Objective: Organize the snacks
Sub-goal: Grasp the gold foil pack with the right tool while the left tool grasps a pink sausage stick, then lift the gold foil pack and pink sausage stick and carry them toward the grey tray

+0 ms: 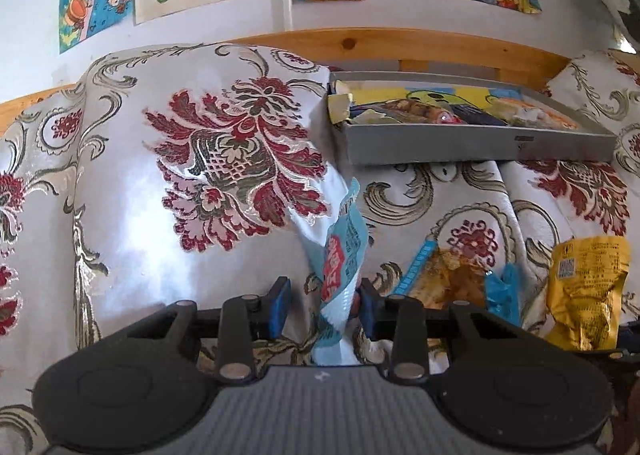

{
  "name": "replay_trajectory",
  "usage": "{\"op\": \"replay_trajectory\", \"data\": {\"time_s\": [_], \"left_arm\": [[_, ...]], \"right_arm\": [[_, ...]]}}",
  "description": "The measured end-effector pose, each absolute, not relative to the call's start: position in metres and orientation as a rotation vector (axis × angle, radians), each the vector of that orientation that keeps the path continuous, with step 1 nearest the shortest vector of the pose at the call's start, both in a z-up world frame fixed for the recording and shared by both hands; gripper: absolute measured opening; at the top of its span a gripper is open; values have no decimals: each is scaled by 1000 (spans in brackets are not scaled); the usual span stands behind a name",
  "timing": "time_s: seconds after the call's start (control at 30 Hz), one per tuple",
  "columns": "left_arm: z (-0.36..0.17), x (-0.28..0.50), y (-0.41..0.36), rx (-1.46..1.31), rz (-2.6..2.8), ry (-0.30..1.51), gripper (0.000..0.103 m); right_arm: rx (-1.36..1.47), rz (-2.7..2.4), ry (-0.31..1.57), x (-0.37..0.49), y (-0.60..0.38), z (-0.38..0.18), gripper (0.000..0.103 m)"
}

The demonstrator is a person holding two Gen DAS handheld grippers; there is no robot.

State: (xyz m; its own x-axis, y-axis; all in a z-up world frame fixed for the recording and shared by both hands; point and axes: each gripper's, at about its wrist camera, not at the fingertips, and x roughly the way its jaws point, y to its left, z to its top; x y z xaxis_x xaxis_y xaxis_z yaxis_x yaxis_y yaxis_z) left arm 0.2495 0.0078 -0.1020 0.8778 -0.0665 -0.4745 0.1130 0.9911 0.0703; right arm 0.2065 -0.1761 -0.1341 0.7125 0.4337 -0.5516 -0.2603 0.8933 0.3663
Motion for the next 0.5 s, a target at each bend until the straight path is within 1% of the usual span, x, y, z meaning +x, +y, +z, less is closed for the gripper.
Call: {"op": "replay_trajectory", "data": {"time_s": [0.2, 0.27, 0.3, 0.37, 0.5], "left_arm": [[-108, 249, 10, 85, -91, 473, 40], [-109, 248, 10, 89, -90, 466, 39], [-109, 248, 9, 91, -90, 462, 38], [-108, 246, 9, 93, -83, 454, 28], [-107, 245, 11, 83, -89, 454, 24]], "right_arm": [[252, 393, 673, 210, -168, -140, 36], [245, 389, 653, 209, -166, -139, 34], [243, 391, 645, 208, -165, -138, 33], [230, 390, 642, 208, -163, -138, 29], [191, 378, 644, 208, -157, -140, 22]]}}
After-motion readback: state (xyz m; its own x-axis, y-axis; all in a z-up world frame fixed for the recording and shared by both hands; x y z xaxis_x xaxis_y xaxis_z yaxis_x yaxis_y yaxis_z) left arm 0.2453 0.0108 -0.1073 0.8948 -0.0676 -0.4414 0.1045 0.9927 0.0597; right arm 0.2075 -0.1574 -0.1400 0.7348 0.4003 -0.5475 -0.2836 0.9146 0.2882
